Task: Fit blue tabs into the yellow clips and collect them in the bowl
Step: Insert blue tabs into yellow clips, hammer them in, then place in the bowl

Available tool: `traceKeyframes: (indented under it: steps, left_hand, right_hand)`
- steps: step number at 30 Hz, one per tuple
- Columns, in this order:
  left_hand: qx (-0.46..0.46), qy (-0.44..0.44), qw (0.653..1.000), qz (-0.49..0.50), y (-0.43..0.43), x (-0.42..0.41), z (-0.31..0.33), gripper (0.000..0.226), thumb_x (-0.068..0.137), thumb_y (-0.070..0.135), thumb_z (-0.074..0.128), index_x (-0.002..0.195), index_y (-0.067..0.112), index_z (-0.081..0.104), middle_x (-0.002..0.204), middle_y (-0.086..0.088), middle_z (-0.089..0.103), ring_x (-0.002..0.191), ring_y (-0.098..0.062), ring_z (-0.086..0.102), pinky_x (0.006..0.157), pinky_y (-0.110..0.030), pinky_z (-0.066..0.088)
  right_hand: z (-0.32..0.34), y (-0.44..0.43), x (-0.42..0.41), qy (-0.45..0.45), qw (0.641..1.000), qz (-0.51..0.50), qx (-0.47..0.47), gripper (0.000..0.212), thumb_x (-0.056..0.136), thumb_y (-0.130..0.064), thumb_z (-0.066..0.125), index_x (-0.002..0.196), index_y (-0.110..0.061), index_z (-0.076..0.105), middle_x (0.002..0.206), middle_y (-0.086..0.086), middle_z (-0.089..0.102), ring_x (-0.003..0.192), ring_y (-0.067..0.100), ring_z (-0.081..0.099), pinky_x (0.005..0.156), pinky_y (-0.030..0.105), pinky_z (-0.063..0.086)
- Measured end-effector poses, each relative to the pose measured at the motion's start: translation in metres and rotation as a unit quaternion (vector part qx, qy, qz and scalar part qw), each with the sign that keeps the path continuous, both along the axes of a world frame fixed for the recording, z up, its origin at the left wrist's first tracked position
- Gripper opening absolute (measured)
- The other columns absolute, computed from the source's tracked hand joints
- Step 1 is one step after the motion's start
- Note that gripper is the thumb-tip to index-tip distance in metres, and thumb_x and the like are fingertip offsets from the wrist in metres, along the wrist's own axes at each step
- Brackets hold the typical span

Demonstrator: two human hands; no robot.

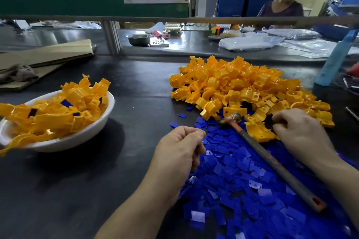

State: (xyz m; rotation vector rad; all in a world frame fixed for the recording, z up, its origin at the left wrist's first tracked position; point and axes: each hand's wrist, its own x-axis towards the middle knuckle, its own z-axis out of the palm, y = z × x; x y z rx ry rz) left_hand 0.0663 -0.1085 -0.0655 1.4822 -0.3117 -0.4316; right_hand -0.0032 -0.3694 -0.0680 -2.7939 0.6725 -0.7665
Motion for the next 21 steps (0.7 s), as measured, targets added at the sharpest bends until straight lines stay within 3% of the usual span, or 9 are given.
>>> traceKeyframes:
  steps: [4,6,8,9,11,13,14,17,21]
  left_hand:
    - [0.024,-0.002,1.0,-0.017,0.0,0.0,0.0,0.015,0.095,0.024,0.057,0.09,0.017,0.069,0.063,0.004,0.064,0.047,-0.006,0.049,0.046,-0.018,0.042]
    - [0.045,-0.005,0.998,-0.045,0.0,-0.003,0.0,0.014,0.095,0.028,0.058,0.091,0.019,0.069,0.068,0.004,0.068,0.051,-0.007,0.054,0.049,-0.018,0.044]
    - [0.045,-0.001,0.995,-0.085,0.0,-0.006,0.0,0.014,0.094,0.034,0.06,0.1,0.025,0.068,0.082,0.003,0.074,0.061,-0.008,0.063,0.055,-0.02,0.049]
    - [0.035,0.001,0.993,-0.113,0.0,-0.007,0.001,0.021,0.091,0.039,0.063,0.11,0.03,0.066,0.091,0.004,0.075,0.07,-0.01,0.069,0.061,-0.021,0.051]
    - [0.011,-0.027,0.984,-0.175,0.0,-0.009,-0.002,0.047,0.08,0.046,0.069,0.126,0.045,0.058,0.11,0.013,0.071,0.094,-0.011,0.071,0.076,-0.027,0.057]
    - [-0.006,-0.074,0.972,-0.222,0.001,-0.012,-0.002,0.054,0.077,0.042,0.074,0.127,0.054,0.055,0.123,0.018,0.064,0.111,-0.01,0.065,0.09,-0.035,0.056]
    - [-0.015,-0.095,0.968,-0.231,0.001,-0.014,-0.002,0.052,0.079,0.038,0.075,0.126,0.051,0.058,0.126,0.014,0.063,0.114,-0.012,0.064,0.094,-0.038,0.054]
    - [-0.004,-0.147,0.97,-0.195,0.0,-0.018,0.0,0.027,0.085,0.037,0.071,0.111,0.043,0.067,0.111,0.011,0.07,0.103,-0.01,0.068,0.084,-0.029,0.057]
    - [0.061,-0.203,0.964,-0.163,0.001,-0.018,0.0,0.007,0.092,0.039,0.064,0.099,0.038,0.067,0.095,0.011,0.071,0.088,-0.005,0.068,0.072,-0.024,0.058]
  right_hand:
    - [0.022,0.023,-0.013,-0.077,0.996,0.021,0.044,0.02,0.089,-0.014,0.059,0.108,-0.018,0.063,0.1,-0.009,0.052,0.089,0.004,0.045,0.068,0.017,0.035]
    - [0.033,0.043,-0.024,-0.094,0.985,0.047,0.136,0.019,0.088,-0.02,0.061,0.104,-0.029,0.062,0.093,-0.021,0.051,0.081,0.002,0.051,0.064,0.012,0.036]
    - [0.041,0.068,-0.036,-0.105,0.952,0.083,0.276,0.017,0.082,-0.023,0.064,0.094,-0.035,0.066,0.085,-0.013,0.062,0.074,0.006,0.06,0.058,0.017,0.048]
    - [0.046,0.082,-0.041,-0.115,0.912,0.113,0.378,0.017,0.077,-0.023,0.066,0.09,-0.034,0.069,0.085,-0.007,0.066,0.07,0.009,0.063,0.053,0.022,0.053]
    - [0.05,0.103,-0.046,-0.136,0.78,0.175,0.585,0.018,0.07,-0.019,0.064,0.085,-0.023,0.073,0.082,0.001,0.07,0.061,0.017,0.063,0.048,0.025,0.051]
    - [0.049,0.116,-0.046,-0.138,0.67,0.197,0.702,0.02,0.071,-0.013,0.061,0.087,-0.01,0.072,0.077,0.011,0.068,0.054,0.019,0.06,0.043,0.025,0.048]
    - [0.047,0.119,-0.045,-0.135,0.643,0.193,0.729,0.023,0.071,-0.012,0.06,0.092,-0.006,0.07,0.073,0.013,0.065,0.052,0.018,0.058,0.04,0.024,0.046]
    - [0.04,0.12,-0.042,-0.136,0.626,0.166,0.75,0.031,0.072,-0.015,0.06,0.101,-0.004,0.062,0.066,0.014,0.061,0.05,0.016,0.056,0.037,0.023,0.045]
    - [0.032,0.118,-0.043,-0.105,0.669,0.163,0.718,0.025,0.077,-0.025,0.059,0.095,-0.01,0.067,0.065,0.017,0.06,0.05,0.021,0.054,0.038,0.027,0.045]
